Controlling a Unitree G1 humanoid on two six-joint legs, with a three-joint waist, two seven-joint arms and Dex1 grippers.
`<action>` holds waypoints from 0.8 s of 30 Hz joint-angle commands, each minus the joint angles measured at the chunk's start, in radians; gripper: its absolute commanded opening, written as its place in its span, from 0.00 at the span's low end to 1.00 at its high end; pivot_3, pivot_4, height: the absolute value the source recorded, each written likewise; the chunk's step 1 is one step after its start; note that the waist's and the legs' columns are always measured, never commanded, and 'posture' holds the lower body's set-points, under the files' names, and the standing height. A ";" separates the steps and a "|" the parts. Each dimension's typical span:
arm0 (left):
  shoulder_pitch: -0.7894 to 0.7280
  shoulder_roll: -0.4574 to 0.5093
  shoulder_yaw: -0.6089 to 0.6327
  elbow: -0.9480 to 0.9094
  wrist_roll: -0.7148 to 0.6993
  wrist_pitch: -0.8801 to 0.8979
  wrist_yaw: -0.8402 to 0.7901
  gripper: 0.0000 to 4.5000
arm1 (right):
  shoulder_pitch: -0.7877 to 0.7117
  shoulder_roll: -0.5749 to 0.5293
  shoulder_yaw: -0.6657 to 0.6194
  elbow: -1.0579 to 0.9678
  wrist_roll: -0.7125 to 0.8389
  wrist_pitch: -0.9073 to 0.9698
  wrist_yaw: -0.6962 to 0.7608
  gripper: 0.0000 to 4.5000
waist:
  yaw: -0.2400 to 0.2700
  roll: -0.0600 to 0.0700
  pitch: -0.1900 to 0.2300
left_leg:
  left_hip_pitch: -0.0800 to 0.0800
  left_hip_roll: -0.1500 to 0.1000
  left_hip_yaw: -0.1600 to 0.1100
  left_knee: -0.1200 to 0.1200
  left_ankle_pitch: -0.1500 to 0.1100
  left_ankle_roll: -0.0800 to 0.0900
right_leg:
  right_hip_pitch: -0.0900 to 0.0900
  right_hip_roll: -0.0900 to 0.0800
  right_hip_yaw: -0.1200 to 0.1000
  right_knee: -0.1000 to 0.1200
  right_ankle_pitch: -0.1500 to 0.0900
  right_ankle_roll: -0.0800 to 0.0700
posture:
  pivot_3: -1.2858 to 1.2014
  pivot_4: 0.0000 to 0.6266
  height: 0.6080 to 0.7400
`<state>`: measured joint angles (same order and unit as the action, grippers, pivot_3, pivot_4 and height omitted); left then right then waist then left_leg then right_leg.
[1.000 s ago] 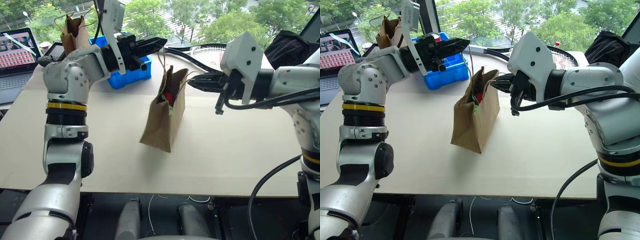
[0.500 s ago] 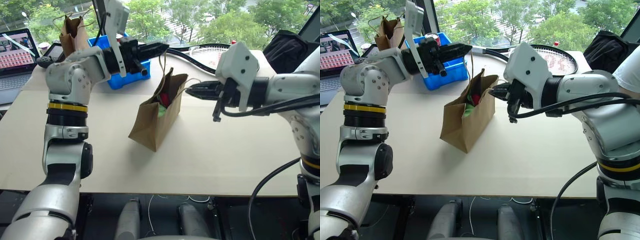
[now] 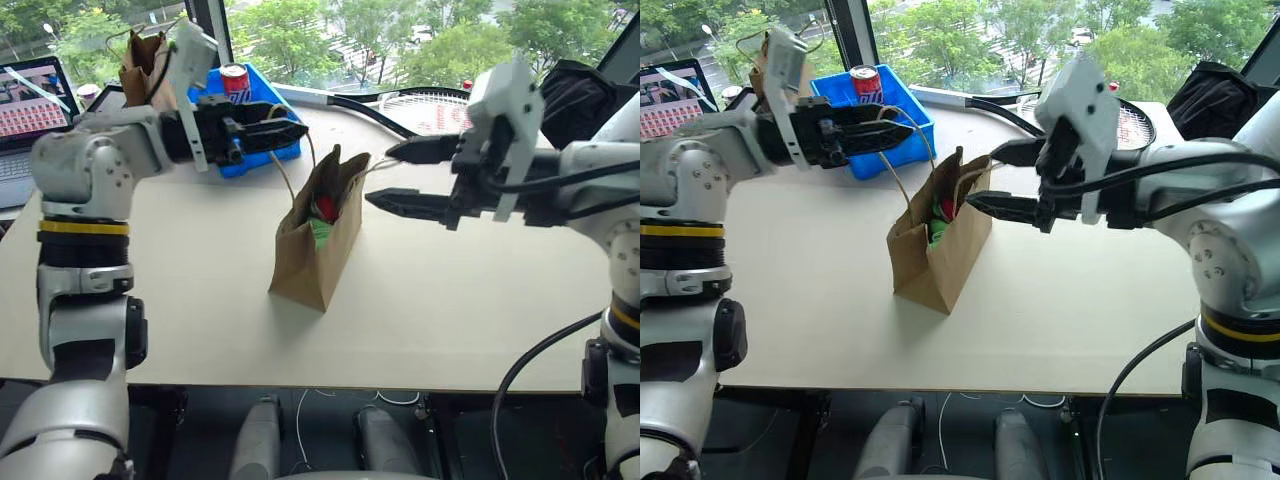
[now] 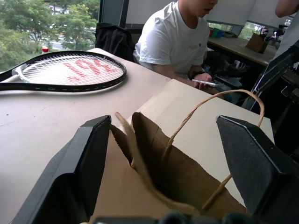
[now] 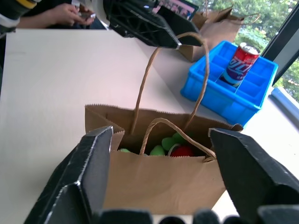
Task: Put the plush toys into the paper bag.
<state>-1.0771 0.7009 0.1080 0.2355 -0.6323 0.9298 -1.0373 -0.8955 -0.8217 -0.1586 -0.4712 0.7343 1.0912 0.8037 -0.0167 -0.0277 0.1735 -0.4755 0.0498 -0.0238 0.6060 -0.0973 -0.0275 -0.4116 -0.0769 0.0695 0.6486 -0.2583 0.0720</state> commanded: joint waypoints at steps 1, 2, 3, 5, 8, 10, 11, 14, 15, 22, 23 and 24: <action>0.086 0.094 0.057 -0.097 -0.060 0.017 -0.098 1.00 | -0.011 -0.081 -0.147 0.032 0.095 0.045 0.026 0.99 | -0.001 0.000 0.000 | 0.000 0.000 0.000 0.000 0.000 0.000 | 0.000 0.000 0.000 0.000 0.000 0.000 | 0.52 0.24 0.93; 0.132 0.120 0.069 -0.120 -0.056 -0.016 -0.124 1.00 | 0.010 -0.114 -0.175 0.038 0.117 0.061 0.043 0.99 | -0.001 0.000 0.000 | 0.000 0.000 0.000 0.000 0.000 0.000 | 0.000 0.000 0.000 0.000 0.000 0.000 | 0.52 0.24 0.93; 0.179 0.143 0.082 -0.143 -0.052 -0.052 -0.151 1.00 | 0.038 -0.146 -0.193 0.037 0.131 0.070 0.061 0.99 | -0.001 0.000 0.000 | 0.000 0.000 0.000 -0.001 0.000 0.000 | 0.000 0.000 0.000 0.000 0.000 0.000 | 0.52 0.24 0.93; 0.275 0.198 0.122 -0.191 -0.109 -0.028 -0.232 1.00 | 0.094 -0.196 -0.237 0.031 0.178 0.104 0.088 0.99 | -0.001 0.000 0.000 | 0.000 0.000 0.001 -0.001 0.000 0.000 | 0.000 -0.001 0.000 -0.001 0.000 -0.001 | 0.52 0.24 0.93; 0.438 0.253 0.141 -0.279 -0.132 -0.037 -0.302 1.00 | 0.212 -0.233 -0.264 -0.016 0.225 0.123 0.110 0.83 | -0.001 0.000 0.000 | 0.000 0.001 0.001 -0.001 0.000 0.000 | -0.001 -0.001 0.000 0.000 -0.001 -0.002 | 0.52 0.24 0.93; 0.528 0.268 0.132 -0.338 -0.116 -0.066 -0.308 1.00 | 0.290 -0.242 -0.242 -0.059 0.228 0.115 0.110 0.67 | 0.000 0.000 0.000 | 0.000 0.002 0.002 -0.001 0.000 0.000 | -0.001 0.000 0.000 -0.001 0.000 -0.003 | 0.52 0.24 0.93; 0.561 0.249 0.123 -0.377 -0.107 -0.075 -0.273 1.00 | 0.330 -0.226 -0.203 -0.080 0.202 0.089 0.090 0.61 | 0.001 0.000 0.000 | 0.001 0.002 0.002 -0.001 0.000 0.000 | -0.001 -0.001 0.000 -0.001 -0.001 -0.004 | 0.52 0.24 0.93; 0.610 0.178 0.106 -0.477 -0.127 -0.060 -0.162 1.00 | 0.390 -0.155 -0.058 -0.097 0.084 -0.012 0.007 0.38 | 0.003 0.000 0.000 | 0.002 0.003 0.003 0.000 0.000 0.000 | 0.000 -0.001 0.000 -0.001 -0.003 -0.010 | 0.52 0.24 0.93; 0.620 0.152 0.099 -0.509 -0.133 -0.052 -0.123 1.00 | 0.394 -0.119 0.004 -0.094 0.038 -0.049 -0.022 0.28 | 0.002 0.000 0.000 | 0.001 0.003 0.003 0.001 0.000 0.000 | 0.000 -0.001 0.000 -0.001 -0.002 -0.011 | 0.52 0.24 0.93; 0.699 0.029 0.052 -0.663 -0.086 -0.063 0.107 1.00 | 0.344 0.164 0.249 0.015 -0.189 -0.243 -0.185 0.01 | -0.004 0.000 0.000 | 0.001 0.003 0.003 0.003 0.001 0.001 | -0.001 0.000 0.001 0.000 0.004 -0.004 | 0.52 0.24 0.93; 0.699 0.012 0.052 -0.676 -0.089 -0.055 0.141 1.00 | 0.339 0.204 0.268 0.032 -0.210 -0.264 -0.204 0.01 | -0.003 0.000 0.000 | 0.000 0.003 0.003 0.002 0.001 0.001 | -0.001 0.000 0.001 0.000 0.003 -0.003 | 0.52 0.24 0.93; 0.698 0.001 0.051 -0.684 -0.091 -0.051 0.165 1.00 | 0.336 0.231 0.280 0.044 -0.226 -0.279 -0.215 0.01 | -0.002 0.000 0.000 | 0.000 0.003 0.003 0.002 0.001 0.001 | -0.001 0.001 0.001 0.000 0.003 -0.003 | 0.52 0.24 0.93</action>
<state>-0.3712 0.7089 0.1422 -0.3994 -0.7093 0.8773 -0.9220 -0.5416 -0.6163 0.1120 -0.4266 0.5457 0.8702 0.6168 -0.0186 -0.0279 0.1734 -0.4756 0.0523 -0.0217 0.6080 -0.0967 -0.0267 -0.4125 -0.0758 0.0703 0.6486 -0.2555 0.0697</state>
